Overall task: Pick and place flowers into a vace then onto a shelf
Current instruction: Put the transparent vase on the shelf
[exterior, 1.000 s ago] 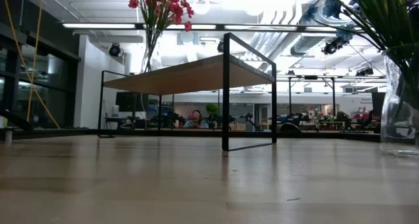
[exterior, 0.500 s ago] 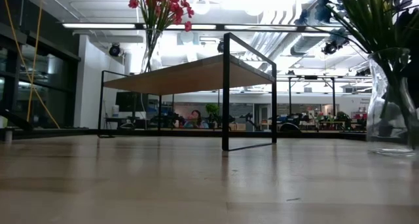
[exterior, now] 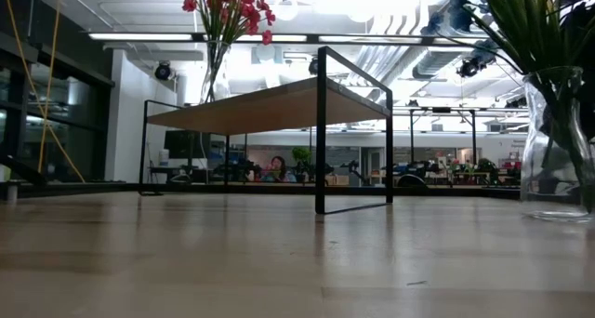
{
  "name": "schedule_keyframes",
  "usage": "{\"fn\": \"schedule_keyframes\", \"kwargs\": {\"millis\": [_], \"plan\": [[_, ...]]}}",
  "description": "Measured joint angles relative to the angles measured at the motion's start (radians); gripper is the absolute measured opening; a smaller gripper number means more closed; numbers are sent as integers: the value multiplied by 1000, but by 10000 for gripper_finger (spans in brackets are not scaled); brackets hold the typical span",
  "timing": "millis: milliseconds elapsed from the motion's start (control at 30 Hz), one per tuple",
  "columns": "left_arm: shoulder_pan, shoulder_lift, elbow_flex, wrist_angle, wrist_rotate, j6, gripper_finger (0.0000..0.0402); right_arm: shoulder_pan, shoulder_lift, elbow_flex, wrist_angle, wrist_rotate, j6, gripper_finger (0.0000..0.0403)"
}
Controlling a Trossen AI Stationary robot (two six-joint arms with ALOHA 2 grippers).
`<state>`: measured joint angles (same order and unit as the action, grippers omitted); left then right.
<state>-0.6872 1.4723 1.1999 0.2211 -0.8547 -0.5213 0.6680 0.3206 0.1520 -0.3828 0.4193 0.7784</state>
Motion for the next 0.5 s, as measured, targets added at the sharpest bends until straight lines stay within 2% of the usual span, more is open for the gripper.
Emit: {"fn": "schedule_keyframes", "kwargs": {"millis": [500], "plan": [[0,0,0,-1,0,0,337,-3,0,0,1,-7,-47,257]]}}
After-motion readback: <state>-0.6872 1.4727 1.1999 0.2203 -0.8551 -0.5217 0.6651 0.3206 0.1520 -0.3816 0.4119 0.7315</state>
